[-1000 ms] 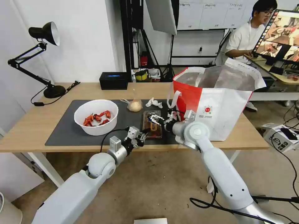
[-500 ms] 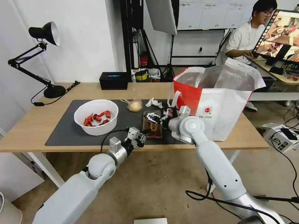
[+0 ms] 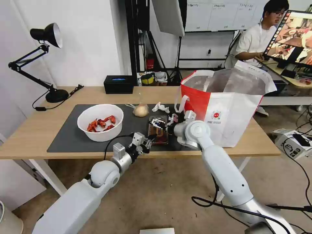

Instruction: Pick up the trash from the table and place it into the takeout bag.

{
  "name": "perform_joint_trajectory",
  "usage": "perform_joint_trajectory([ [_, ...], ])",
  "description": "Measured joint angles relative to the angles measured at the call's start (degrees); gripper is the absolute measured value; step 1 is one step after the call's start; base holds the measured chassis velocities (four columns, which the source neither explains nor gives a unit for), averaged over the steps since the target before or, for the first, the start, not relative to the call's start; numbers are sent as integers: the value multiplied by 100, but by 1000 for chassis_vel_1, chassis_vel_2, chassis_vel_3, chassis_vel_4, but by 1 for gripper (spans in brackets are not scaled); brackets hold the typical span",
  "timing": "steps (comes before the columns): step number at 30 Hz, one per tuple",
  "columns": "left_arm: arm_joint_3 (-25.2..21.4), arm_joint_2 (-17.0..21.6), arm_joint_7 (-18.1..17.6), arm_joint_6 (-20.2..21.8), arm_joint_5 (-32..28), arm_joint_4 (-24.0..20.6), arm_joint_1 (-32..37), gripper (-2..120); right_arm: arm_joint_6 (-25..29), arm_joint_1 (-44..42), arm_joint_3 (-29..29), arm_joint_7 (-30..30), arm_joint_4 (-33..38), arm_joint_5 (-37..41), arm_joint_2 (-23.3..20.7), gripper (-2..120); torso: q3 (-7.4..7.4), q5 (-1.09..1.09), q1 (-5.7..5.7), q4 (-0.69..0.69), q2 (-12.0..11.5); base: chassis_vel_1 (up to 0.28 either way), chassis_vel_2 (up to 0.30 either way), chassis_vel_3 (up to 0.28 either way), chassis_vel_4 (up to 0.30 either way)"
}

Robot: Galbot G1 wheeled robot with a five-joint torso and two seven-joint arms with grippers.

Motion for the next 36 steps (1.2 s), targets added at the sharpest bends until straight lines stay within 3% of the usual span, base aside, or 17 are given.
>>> perform_joint_trajectory([
  [4,-1,5,0,-2,-1,-10,15,0,-51,53,3,-5,-59,60,-3,100,0,0,0,0,0,0,0,0,0],
  [7,-12,9,0,-9,-1,-15,43,0,-129,84,26,12,-123,128,1,91,0,-1,0,-1,0,0,0,0,0],
  [18,-28,19,3,-34,-4,-32,43,0,-151,69,43,169,-237,332,-29,47,0,0,0,-3,0,0,0,0,0],
  [22,-23,-9,3,-36,-4,-23,40,0,-152,61,42,167,-249,337,-28,39,1,0,1,-1,-1,0,0,0,0],
  [24,-23,-25,6,-47,-4,-19,48,0,-155,59,39,160,-253,342,-25,26,1,1,1,3,-1,0,0,0,0],
  [26,-26,-28,11,-64,-5,-15,56,0,-156,55,38,156,-254,345,-21,22,1,1,1,3,-1,0,0,0,0],
  [29,-62,-27,18,-101,-17,-9,70,0,-157,44,42,145,-243,349,-19,7,1,1,1,3,-1,0,0,0,0],
  [36,-155,17,23,-112,-69,-64,142,0,-158,17,55,-9,-232,318,-11,0,1,0,1,-1,-1,0,0,0,0],
])
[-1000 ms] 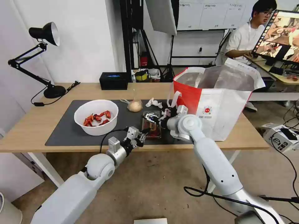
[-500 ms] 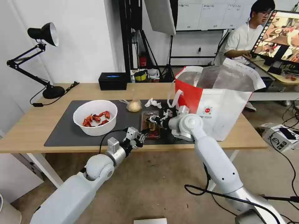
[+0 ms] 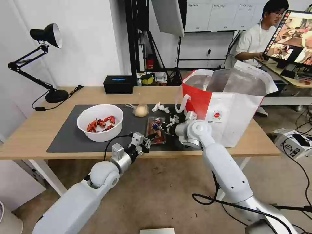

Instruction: Pick up the trash from the table and place it into the takeout bag.

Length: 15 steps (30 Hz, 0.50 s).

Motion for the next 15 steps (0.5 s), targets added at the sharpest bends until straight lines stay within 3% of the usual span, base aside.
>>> perform_joint_trajectory([
  [12,-506,153,50,-116,-31,-212,496,0,-4,-124,11,-299,126,-207,-48,0,0,0,0,3,0,0,0,0,0],
  [15,-878,300,46,-273,-224,-519,843,0,-7,-133,27,-358,187,-224,-94,0,0,0,0,2,0,0,0,0,0],
])
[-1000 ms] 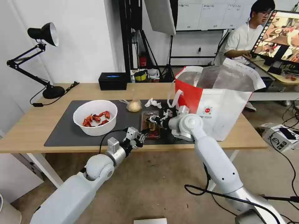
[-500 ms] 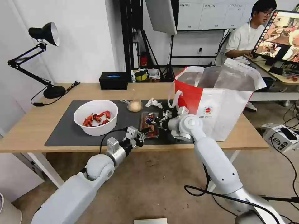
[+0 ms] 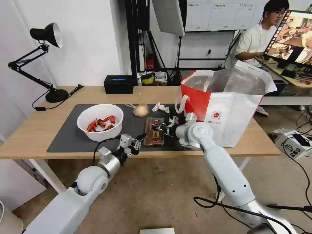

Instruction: Pick up the trash from the table and place it into the takeout bag.

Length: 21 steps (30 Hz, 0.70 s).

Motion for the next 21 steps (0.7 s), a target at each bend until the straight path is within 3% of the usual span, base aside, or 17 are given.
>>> perform_joint_trajectory([
  [10,-456,-15,-71,-112,86,-223,564,0,38,-59,72,-188,210,44,-59,0,0,0,0,-2,0,0,0,0,0],
  [17,-1208,-30,-88,-162,159,-657,1483,28,203,-53,57,-581,658,125,-238,0,0,0,0,-1,0,0,0,0,0],
  [21,-1392,-118,-83,-178,224,-771,1713,38,218,-49,60,-625,838,173,-262,0,0,-1,0,-1,0,0,0,0,0],
])
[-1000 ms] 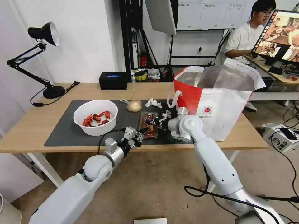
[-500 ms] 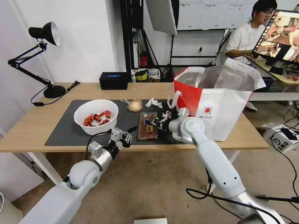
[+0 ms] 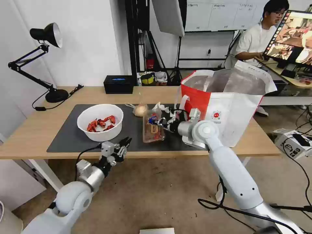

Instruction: Pick up the trash from the table and place it into the takeout bag.

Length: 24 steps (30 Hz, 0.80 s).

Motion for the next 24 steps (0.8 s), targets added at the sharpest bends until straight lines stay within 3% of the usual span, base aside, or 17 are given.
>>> perform_joint_trajectory([
  [3,-271,-199,0,-22,130,-150,330,54,49,8,25,-2,341,125,-31,0,0,0,0,1,0,0,0,0,0],
  [7,-416,-296,-4,-64,173,-208,456,64,145,37,72,-1,603,205,-62,0,0,1,0,1,0,0,0,0,0],
  [10,-580,-356,-10,-87,190,-298,590,80,409,136,227,-15,967,327,-114,0,0,1,0,0,0,0,0,0,0],
  [14,-700,-379,-12,-101,199,-346,676,93,783,307,446,-2,1303,472,-195,0,0,1,0,0,0,0,0,0,0],
  [17,-764,-390,-13,-106,199,-371,728,99,1031,415,623,79,1483,586,-278,0,0,1,0,1,1,0,0,0,0],
  [24,-853,-429,-15,-165,199,-389,825,100,1590,633,1132,420,1705,731,-636,0,0,2,0,0,1,0,0,0,0],
])
